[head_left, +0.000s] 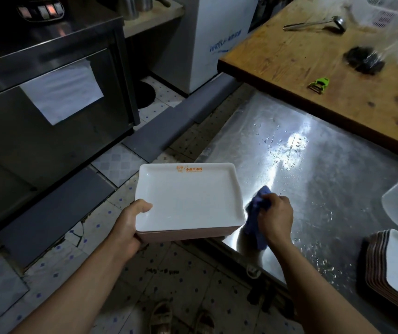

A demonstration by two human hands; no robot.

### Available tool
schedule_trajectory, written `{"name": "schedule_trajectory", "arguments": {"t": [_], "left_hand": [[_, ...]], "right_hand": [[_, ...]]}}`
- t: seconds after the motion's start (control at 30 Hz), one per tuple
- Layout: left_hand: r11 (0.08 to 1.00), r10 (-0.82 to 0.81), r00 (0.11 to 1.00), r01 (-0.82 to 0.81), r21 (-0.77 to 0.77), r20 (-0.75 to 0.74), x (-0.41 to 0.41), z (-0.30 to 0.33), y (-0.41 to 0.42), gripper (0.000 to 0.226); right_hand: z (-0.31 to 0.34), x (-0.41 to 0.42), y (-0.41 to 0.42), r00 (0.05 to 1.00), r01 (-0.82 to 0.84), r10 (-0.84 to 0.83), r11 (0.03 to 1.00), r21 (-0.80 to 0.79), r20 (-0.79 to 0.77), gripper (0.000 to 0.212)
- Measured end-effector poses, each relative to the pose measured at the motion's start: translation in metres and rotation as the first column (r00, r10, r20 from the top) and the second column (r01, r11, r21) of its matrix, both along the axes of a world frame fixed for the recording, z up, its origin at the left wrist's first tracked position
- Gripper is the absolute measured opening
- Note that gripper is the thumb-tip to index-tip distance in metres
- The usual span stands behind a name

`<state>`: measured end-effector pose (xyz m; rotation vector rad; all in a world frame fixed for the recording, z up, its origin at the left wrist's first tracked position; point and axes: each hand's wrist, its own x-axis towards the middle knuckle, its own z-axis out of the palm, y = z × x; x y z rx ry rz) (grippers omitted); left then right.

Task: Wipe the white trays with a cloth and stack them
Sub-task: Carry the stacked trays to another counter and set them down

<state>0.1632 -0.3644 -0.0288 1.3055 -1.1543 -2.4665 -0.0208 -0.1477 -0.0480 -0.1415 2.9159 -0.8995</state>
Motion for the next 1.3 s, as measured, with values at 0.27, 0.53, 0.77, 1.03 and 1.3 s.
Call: {"name": "schedule_trajectory", "arguments": {"t": [0.27,0.53,0.77,1.03,1.3], "left_hand": [[1.000,0.015,1.000,-0.015,0.018,0.013,-0.001,0.004,0.003,0.026],[0.999,0.035,0.999,-0.035,0.014,0.012,-0.002,0.006,0.002,0.025],[1.000,0.010,1.000,-0.010,-0.007,0.007,0.000,0.005,0.001,0.032],[0.999,0.032,0.999,-0.031,-0.029,0.042,-0.004,0.007,0.005,0.032],[0.999,0.044,0.998,-0.044,-0.009,0.055,-0.002,0.003,0.005,0.027]], "right_hand": [[0.080,0.004,-0.033,0.802,-0.357,0.273,0.932,-0.059,-0.531,0.027],[0.081,0.018,-0.090,0.444,-0.703,0.833,0.552,0.449,-0.330,0.012],[0.074,0.009,-0.074,0.660,-0.539,0.732,0.619,0.571,-0.170,0.030],[0.082,0.014,-0.074,0.724,-0.509,0.687,0.590,0.627,-0.059,0.034],[0.095,0.012,-0.018,0.881,-0.363,0.461,0.802,0.474,-0.105,0.018]]}}
